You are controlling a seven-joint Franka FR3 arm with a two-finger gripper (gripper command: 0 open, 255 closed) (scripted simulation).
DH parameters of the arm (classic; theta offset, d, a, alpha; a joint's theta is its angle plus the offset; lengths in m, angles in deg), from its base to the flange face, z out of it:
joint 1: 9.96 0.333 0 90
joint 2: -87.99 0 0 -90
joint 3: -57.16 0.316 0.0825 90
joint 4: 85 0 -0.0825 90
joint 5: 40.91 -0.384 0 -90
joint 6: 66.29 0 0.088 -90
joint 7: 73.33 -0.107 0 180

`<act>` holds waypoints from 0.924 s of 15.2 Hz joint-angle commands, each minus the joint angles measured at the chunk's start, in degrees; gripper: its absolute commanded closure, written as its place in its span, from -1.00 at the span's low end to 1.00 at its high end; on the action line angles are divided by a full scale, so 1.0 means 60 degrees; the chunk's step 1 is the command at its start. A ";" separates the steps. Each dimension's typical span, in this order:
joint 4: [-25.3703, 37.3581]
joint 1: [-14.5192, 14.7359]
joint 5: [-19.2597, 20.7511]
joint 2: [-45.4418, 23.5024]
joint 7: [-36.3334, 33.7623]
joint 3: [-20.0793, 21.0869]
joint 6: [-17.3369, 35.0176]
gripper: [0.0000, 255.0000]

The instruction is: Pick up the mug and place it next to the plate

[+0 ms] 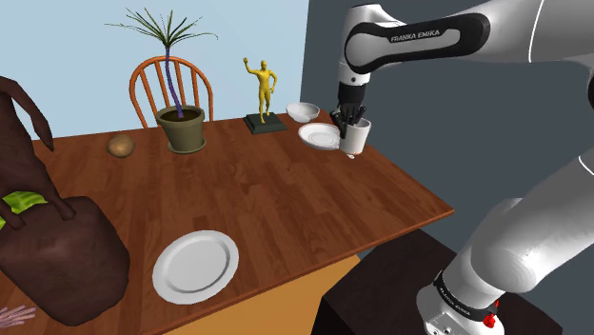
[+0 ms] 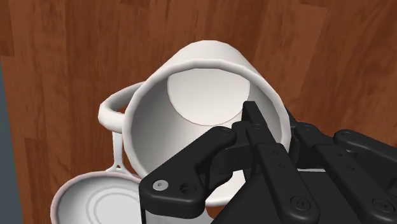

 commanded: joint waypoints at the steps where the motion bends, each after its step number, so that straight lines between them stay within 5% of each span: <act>1: 0.0313 0.0194 -0.0092 -0.0316 -0.0442 0.0270 -0.0016 1.00; 14: 0.3484 0.1428 -0.0152 -0.2992 -0.3031 0.1664 -0.0602 1.00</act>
